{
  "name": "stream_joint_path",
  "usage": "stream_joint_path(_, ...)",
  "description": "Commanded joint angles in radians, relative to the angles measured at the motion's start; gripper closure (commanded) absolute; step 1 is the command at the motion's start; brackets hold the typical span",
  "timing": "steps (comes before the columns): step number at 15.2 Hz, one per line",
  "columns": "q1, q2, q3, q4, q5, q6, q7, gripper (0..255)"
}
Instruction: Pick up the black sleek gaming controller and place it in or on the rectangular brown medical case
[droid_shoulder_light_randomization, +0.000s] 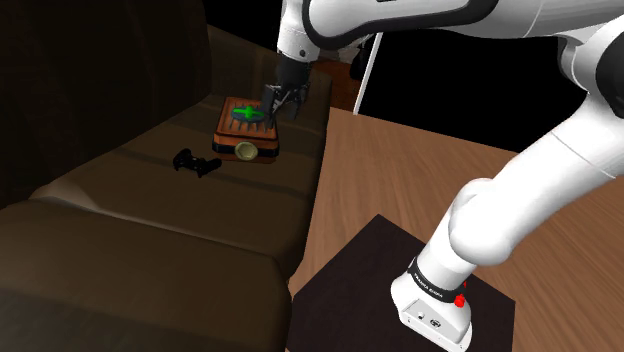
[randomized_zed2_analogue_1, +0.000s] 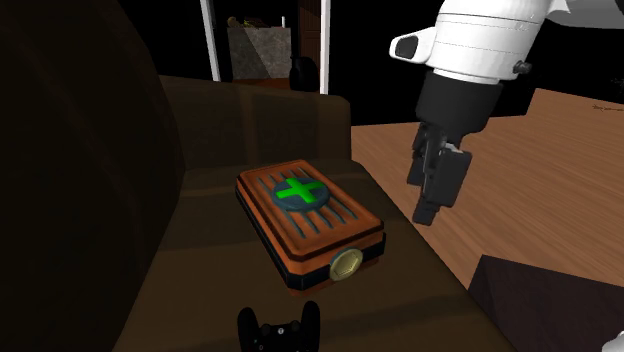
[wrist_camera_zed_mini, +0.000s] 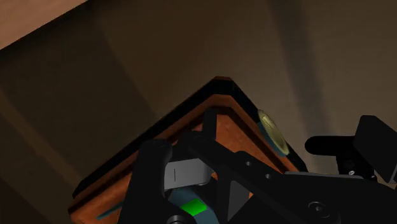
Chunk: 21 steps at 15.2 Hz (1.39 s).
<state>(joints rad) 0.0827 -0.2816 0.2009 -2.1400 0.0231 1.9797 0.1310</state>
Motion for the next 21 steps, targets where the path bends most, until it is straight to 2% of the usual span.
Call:
stream_joint_path(1, 0.006, 0.07, 0.015, 0.044, -0.001, 0.024, 0.016, 0)
stream_joint_path(10, 0.05, 0.405, 0.073, 0.321, -0.044, 0.066, 0.101, 0)
stream_joint_path(17, 0.117, 0.686, 0.09, 0.624, -0.096, 0.033, 0.154, 0)
stream_joint_path(21, 0.12, 0.701, 0.088, 0.605, -0.1, 0.066, 0.157, 0)
